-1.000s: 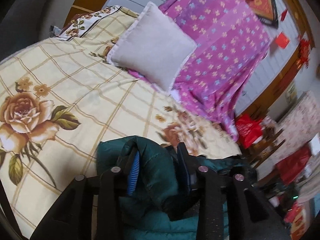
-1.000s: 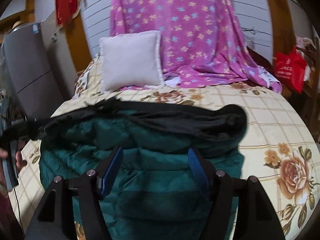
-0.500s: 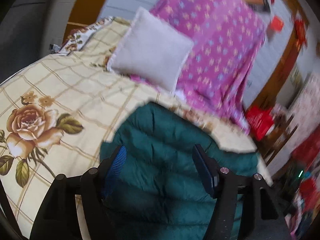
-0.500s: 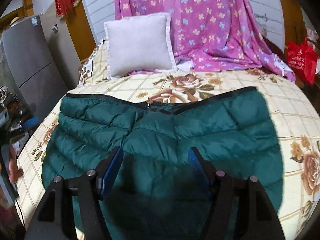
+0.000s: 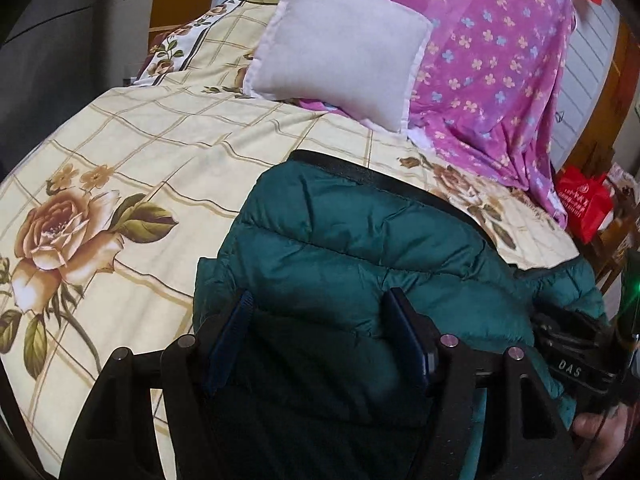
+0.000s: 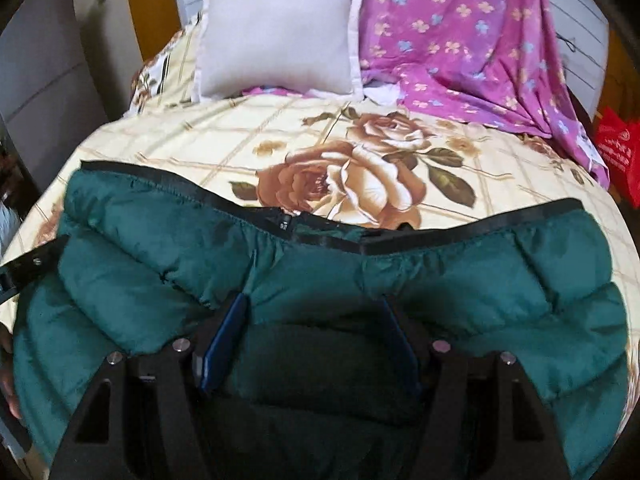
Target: Fold large clothes
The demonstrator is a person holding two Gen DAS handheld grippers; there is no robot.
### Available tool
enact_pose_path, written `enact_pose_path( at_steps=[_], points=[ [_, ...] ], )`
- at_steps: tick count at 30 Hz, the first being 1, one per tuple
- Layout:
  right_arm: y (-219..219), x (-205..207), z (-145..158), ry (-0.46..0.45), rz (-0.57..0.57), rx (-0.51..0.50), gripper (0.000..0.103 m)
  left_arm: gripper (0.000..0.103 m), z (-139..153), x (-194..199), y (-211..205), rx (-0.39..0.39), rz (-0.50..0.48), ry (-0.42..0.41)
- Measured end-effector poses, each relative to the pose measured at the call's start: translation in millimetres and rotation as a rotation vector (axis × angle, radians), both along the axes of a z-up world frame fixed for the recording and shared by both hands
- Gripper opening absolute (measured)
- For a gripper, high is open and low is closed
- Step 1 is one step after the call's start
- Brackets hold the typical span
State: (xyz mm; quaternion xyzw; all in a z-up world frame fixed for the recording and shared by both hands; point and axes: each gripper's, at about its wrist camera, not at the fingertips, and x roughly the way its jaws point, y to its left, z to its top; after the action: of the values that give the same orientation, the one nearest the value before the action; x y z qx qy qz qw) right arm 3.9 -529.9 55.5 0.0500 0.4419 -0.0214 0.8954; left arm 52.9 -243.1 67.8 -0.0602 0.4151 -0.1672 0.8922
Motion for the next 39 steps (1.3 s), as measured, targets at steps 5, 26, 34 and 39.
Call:
enact_pose_path(
  at_steps=[5, 26, 34, 39],
  points=[
    [-10, -20, 16, -0.032, -0.017, 0.04, 0.071, 0.05, 16, -1, -1, 0.028, -0.005, -0.017],
    [-96, -53, 7, 0.003, -0.217, -0.07, 0.077, 0.05, -9, 32, -32, 0.175, 0.038, 0.002],
    [-78, -120, 37, -0.092, -0.175, -0.025, 0.078, 0.051, -10, 32, -31, 0.173, 0.041, -0.003],
    [-85, -121, 7, -0.038, -0.201, 0.011, 0.08, 0.052, -5, 25, -28, 0.175, 0.056, -0.018]
  ],
)
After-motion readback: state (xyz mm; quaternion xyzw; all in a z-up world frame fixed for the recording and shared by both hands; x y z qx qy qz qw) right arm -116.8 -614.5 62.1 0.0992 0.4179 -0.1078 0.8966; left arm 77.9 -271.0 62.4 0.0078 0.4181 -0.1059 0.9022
